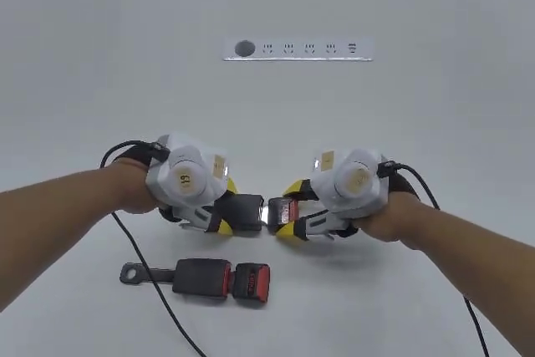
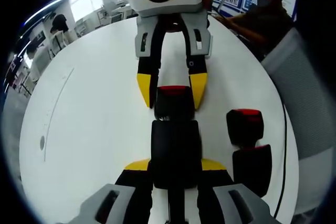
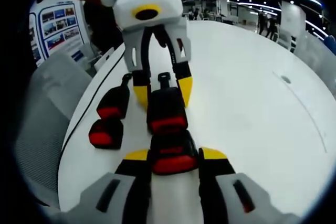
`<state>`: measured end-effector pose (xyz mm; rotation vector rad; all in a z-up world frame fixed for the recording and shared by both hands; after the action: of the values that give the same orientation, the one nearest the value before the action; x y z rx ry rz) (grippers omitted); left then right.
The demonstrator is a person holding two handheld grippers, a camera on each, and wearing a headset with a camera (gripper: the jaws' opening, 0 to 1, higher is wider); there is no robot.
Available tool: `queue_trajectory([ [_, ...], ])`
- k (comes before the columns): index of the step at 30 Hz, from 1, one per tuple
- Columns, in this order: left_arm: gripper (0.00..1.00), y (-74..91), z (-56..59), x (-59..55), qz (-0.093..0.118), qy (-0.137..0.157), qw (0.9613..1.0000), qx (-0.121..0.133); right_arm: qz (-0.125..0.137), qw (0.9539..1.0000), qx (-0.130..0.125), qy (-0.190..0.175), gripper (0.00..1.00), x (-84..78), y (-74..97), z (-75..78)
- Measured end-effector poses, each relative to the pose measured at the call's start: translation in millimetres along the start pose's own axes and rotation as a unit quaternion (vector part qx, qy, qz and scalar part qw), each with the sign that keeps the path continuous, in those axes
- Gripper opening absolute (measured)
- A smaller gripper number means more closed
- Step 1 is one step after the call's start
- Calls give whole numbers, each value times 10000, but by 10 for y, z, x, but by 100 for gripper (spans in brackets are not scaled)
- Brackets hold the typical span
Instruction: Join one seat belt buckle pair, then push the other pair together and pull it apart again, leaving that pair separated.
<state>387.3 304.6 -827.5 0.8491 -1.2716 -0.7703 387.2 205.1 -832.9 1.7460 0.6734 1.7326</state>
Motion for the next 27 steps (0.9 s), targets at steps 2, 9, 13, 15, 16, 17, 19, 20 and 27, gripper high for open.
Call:
queue_trajectory([
  [2, 33, -1, 2, 0, -14, 3, 10000, 4, -33, 10000, -1, 9, 34, 1, -4, -2],
  [9, 34, -6, 5, 5, -44, 5, 10000, 9, -57, 10000, -3, 19, 34, -1, 0, -7],
  [13, 34, -5, 6, 5, -63, -1, 10000, 14, -72, 10000, -2, 24, 34, 1, 0, -7],
  [15, 34, -5, 4, 5, -58, 5, 10000, 14, -80, 10000, -4, 17, 34, 2, 2, -9],
  [16, 34, -5, 4, 5, -64, 1, 10000, 13, -84, 10000, -4, 17, 34, 0, 3, -10],
  [17, 34, -5, 3, 5, -73, -4, 10000, 12, -86, 10000, -7, 19, 34, 2, 1, -9],
  [19, 34, -4, 3, 6, -87, -16, 10000, 7, -88, 10000, -10, 20, 34, 1, 4, -11],
  [20, 34, -4, 3, 6, -90, -15, 10000, 7, -94, 10000, -14, 24, 34, 0, 5, -12],
  [27, 34, -5, 3, 12, -129, -35, 9999, -2, -101, 9999, -23, 39, 35, 1, 7, -17],
])
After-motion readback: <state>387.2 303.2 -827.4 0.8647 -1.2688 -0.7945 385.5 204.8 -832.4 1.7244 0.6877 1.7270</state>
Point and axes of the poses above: the centre of the closed fingertips' face, and the gripper's own axes: y roughly backward along the fingers, z roughly to its right, x roughly out of its top, the point moved 4 cm from there along y, roughly backward along the fingers, and after that the axes turned 10 degrees about y, right-handed, at the moved point
